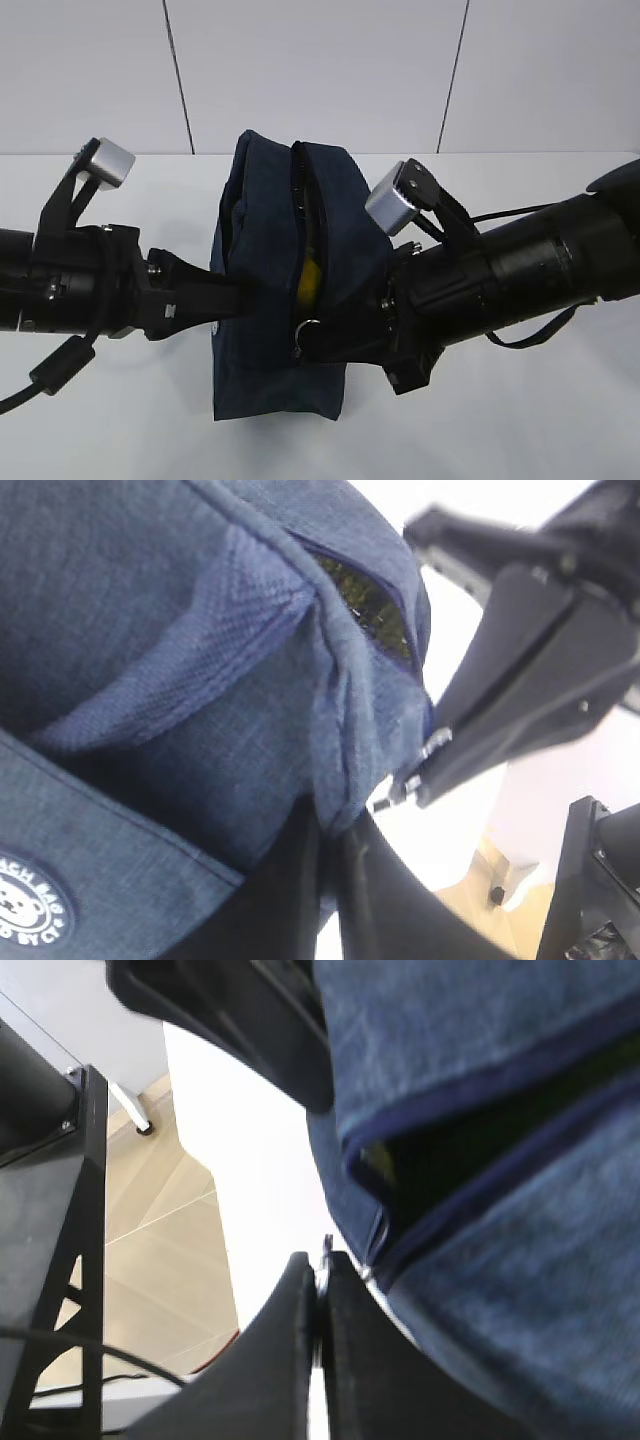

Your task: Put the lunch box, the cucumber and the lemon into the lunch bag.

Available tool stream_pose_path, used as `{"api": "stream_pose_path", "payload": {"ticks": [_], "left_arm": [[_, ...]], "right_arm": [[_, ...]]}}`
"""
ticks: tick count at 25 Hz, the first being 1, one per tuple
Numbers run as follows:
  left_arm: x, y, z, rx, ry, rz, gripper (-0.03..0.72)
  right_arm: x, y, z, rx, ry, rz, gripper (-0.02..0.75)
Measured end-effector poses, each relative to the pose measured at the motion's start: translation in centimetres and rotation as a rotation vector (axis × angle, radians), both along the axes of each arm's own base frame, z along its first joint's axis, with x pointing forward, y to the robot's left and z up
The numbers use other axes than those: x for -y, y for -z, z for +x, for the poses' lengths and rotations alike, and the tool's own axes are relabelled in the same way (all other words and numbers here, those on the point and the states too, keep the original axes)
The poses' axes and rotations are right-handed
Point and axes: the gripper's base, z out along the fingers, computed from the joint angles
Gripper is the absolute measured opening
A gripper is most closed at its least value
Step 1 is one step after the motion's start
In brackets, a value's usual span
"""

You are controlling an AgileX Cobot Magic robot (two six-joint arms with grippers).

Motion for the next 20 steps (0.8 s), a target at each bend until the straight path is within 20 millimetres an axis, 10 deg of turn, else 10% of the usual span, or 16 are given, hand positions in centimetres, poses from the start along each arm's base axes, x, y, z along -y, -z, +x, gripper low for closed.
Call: {"api": "stream_pose_path", "payload": {"ticks": [20], "left_arm": [[0.0,0.0,0.1,0.001,-0.006,-0.001,-0.004]], "right_arm": [[-0.5,-2.6,1.7,0.112,0.019,0.021,0.008]]}}
